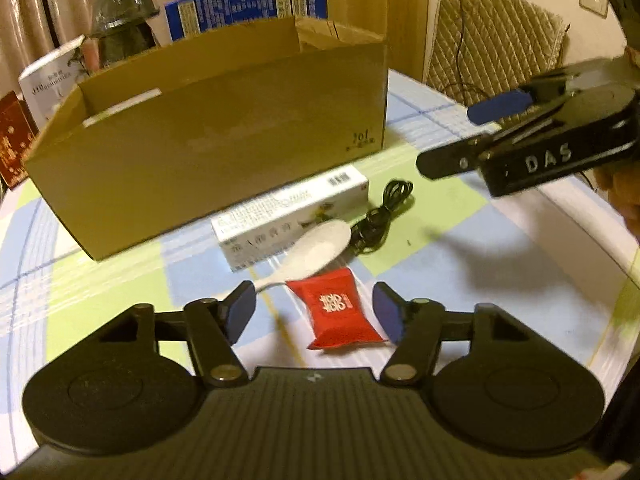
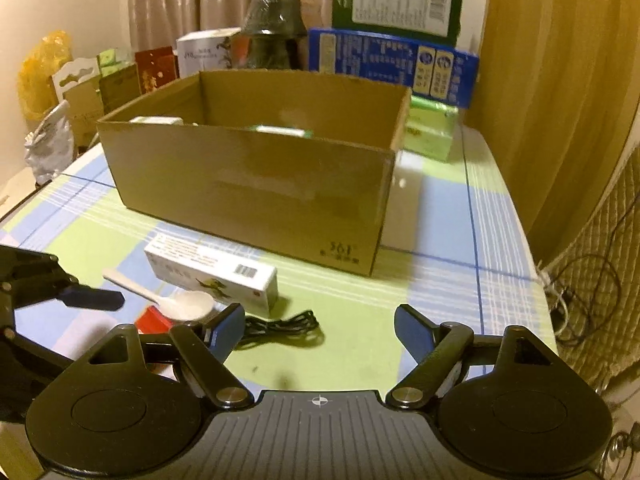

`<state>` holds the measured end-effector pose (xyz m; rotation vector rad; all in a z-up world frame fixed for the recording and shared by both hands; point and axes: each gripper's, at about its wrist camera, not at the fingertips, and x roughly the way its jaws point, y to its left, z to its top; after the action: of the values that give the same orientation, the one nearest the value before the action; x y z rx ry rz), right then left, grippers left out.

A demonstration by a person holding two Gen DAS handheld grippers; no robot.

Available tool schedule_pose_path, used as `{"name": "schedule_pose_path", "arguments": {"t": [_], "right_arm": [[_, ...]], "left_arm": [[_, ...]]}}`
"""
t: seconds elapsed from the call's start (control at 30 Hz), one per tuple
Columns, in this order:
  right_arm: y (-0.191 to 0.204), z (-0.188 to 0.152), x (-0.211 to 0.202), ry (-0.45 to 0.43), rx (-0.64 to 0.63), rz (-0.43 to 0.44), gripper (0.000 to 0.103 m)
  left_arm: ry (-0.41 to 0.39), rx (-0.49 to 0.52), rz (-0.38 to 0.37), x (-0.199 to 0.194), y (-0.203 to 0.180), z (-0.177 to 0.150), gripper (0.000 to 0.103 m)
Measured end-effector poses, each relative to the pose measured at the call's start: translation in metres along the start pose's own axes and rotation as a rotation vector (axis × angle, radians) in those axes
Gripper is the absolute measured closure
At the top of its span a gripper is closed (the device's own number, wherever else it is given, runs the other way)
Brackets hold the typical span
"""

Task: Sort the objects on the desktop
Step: 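Close left tool on the red candy packet while right tool reaches the black cable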

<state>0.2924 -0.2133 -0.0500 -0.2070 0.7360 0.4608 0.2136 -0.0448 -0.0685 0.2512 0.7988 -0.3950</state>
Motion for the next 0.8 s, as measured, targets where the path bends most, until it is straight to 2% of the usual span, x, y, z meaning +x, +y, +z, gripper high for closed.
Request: {"name": "schedule_pose_path", "arguments": {"t": [0.03, 0.17, 0.27, 0.4, 0.43, 0.6, 0.8], "right_arm": [[-0.001, 0.0, 0.001, 0.006, -0.001, 0.001, 0.023], [-0.001, 0.001, 0.005, 0.019, -0.007, 0.017, 0.023], [0.0, 0.001, 0.008, 0.027, -0.023, 0.044, 0.024], [0.006, -0.002, 0.012, 0.034, -0.09, 0.069, 0.03], [0.007, -0.003, 0.012, 0.034, -0.103, 0.073, 0.031], [0.009, -0.003, 0.016, 0.032, -0.135, 0.103, 0.033], [0.007, -0.002, 0.03, 0.062, -0.162, 0.145, 0.033]], "left_arm": [[0.008, 0.0, -0.001, 0.004, -0.001, -0.001, 0.048], [0.027, 0.014, 0.003, 0.017, -0.007, -0.005, 0.051], [0.024, 0.023, 0.013, 0.024, -0.012, -0.009, 0.058], [0.003, 0.035, 0.018, 0.027, -0.017, -0.009, 0.076], [0.005, 0.045, 0.022, 0.026, -0.018, -0.009, 0.077], [0.034, 0.04, 0.027, 0.017, -0.008, -0.006, 0.08], [0.014, 0.039, 0.051, -0.003, 0.021, 0.003, 0.081]]}}
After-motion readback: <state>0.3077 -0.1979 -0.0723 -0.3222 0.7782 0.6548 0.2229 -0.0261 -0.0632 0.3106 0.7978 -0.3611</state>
